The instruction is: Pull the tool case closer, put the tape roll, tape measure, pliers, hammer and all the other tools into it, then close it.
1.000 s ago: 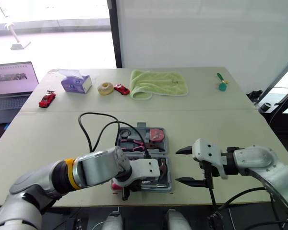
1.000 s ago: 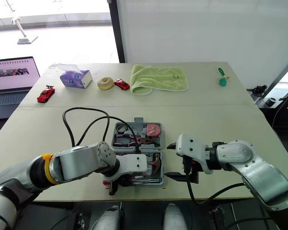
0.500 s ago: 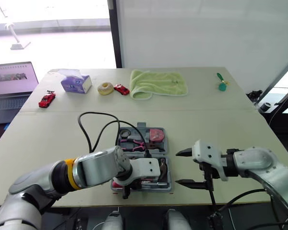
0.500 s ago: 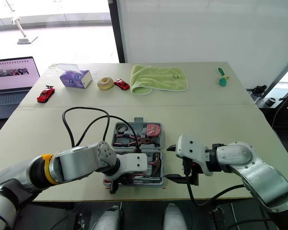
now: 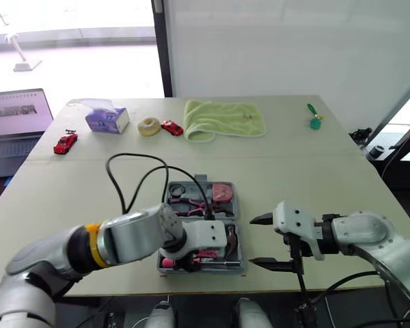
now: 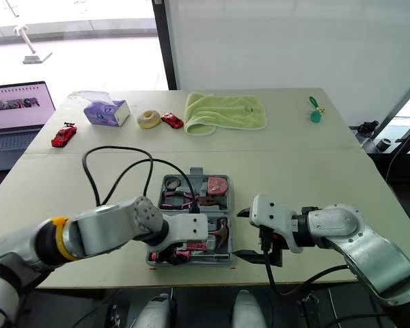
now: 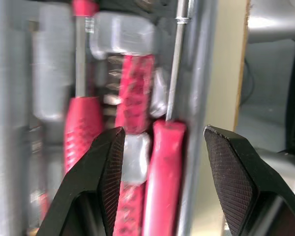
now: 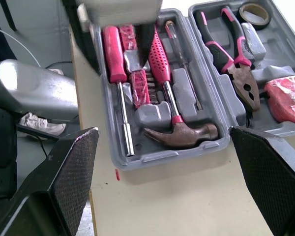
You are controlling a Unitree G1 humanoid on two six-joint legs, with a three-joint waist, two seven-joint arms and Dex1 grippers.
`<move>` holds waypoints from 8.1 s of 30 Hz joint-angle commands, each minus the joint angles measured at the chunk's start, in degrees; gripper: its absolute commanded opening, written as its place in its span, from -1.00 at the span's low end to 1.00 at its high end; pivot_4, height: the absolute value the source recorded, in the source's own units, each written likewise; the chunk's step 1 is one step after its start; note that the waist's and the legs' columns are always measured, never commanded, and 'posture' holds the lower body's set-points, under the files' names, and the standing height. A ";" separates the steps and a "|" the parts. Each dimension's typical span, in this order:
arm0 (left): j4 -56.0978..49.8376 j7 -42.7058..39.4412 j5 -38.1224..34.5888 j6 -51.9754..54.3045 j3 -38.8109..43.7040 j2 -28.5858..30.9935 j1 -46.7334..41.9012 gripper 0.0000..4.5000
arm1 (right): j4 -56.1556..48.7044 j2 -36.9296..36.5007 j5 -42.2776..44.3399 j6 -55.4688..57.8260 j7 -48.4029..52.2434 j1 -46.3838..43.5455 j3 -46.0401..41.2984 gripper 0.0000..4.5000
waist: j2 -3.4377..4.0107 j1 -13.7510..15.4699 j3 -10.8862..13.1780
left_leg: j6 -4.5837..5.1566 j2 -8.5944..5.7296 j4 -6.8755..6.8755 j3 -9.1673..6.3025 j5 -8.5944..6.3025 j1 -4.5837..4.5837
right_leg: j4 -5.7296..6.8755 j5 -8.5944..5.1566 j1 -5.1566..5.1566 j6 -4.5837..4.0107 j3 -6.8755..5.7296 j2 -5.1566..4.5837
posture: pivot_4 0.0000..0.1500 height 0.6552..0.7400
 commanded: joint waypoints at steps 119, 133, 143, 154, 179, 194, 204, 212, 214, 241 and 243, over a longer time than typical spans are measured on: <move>29.22 -14.57 19.14 -53.48 38.59 -8.62 45.90 -1.00 | 13.98 23.62 -23.87 23.39 -12.51 -18.31 27.66 -0.98 | 0.68 -1.59 -0.60 | 0.26 -0.01 -0.30 0.01 -0.15 0.67 | 0.00 -0.02 0.49 0.02 0.00 -0.02 | 1.00 1.00; 30.89 -13.99 19.72 -54.16 38.04 -9.78 44.04 -1.00 | 16.46 23.06 -25.13 22.33 -13.96 -18.85 27.48 -0.98 | 0.69 -1.47 -0.60 | 0.26 -0.02 -0.29 0.01 -0.15 0.67 | 0.00 -0.02 0.51 0.02 -0.01 -0.02 | 1.00 1.00; 30.65 -14.19 20.12 -53.91 37.09 -10.71 43.29 -1.00 | 16.59 21.70 -25.19 22.19 -14.15 -18.31 26.95 -0.98 | 0.69 -1.13 -0.60 | 0.25 -0.02 -0.24 0.01 -0.14 0.67 | -0.02 -0.02 0.55 0.02 0.00 -0.02 | 1.00 1.00; 29.07 -14.48 19.62 -51.05 41.42 -5.03 43.62 -1.00 | 15.05 17.86 -24.62 20.70 -13.63 -17.04 24.66 -0.98 | 0.67 -1.21 -0.59 | 0.25 -0.02 -0.24 0.01 -0.14 0.65 | -0.04 -0.02 0.54 0.02 -0.01 -0.02 | 1.00 1.00; 32.61 -35.09 3.22 -77.13 46.65 -9.38 51.23 -1.00 | 7.91 21.34 -10.61 28.31 -18.61 -9.90 3.98 -0.98 | 0.65 -1.02 -0.53 | 0.25 -0.02 -0.27 0.02 -0.14 0.48 | -0.10 -0.13 0.37 -0.21 0.02 -0.02 | 1.00 1.00; 56.66 -36.73 15.26 -97.89 37.50 -11.71 47.40 -1.00 | 16.86 28.01 -8.42 33.99 -28.33 -17.47 -1.71 -0.63 | 0.74 -0.92 -0.59 | 0.25 -0.02 -0.29 0.02 -0.15 0.55 | -0.10 -0.03 0.41 -0.03 0.02 -0.02 | 1.00 1.00; 66.71 -35.84 16.92 -104.76 35.20 -12.08 45.11 -1.00 | 25.04 37.84 -4.67 35.17 -32.58 -21.45 -9.71 1.00 | 2.12 -0.97 -1.50 | 0.26 -0.02 -0.40 0.02 -0.15 0.77 | -0.11 -0.03 0.61 -0.01 0.02 -0.02 | 1.00 1.00; 62.27 -35.79 16.22 -102.55 34.67 -11.32 44.73 -1.00 | 38.77 41.62 -5.74 27.42 -33.96 -25.32 -8.62 1.00 | 2.49 -1.43 -1.84 | 0.27 -0.02 -0.50 0.02 -0.14 0.83 | -0.10 -0.03 0.63 0.00 0.02 -0.02 | 1.00 1.00; 60.87 -35.84 16.35 -101.90 34.64 -10.79 44.44 -1.00 | 43.98 42.44 -5.78 25.09 -33.38 -27.33 -7.98 1.00 | 2.49 -1.63 -1.84 | 0.27 -0.02 -0.51 0.02 -0.14 0.84 | -0.10 -0.03 0.61 0.00 0.02 -0.02 | 1.00 1.00; 64.05 -35.60 17.20 -103.82 33.53 -12.01 42.70 -1.00 | 57.64 47.62 6.10 25.71 -27.64 -30.91 -18.17 1.00 | 2.30 -1.66 -1.97 | 0.27 -0.01 -0.71 0.02 -0.13 0.88 | -0.10 -0.04 0.55 0.00 0.02 0.00 | 1.00 1.00; 65.09 -35.49 17.40 -104.80 33.45 -12.10 42.69 -1.00 | 56.54 47.18 7.91 26.29 -27.20 -31.07 -19.88 1.00 | 2.30 -1.64 -1.97 | 0.27 -0.01 -0.71 0.01 -0.13 0.88 | -0.10 -0.04 0.55 0.00 0.02 0.00 | 1.00 1.00</move>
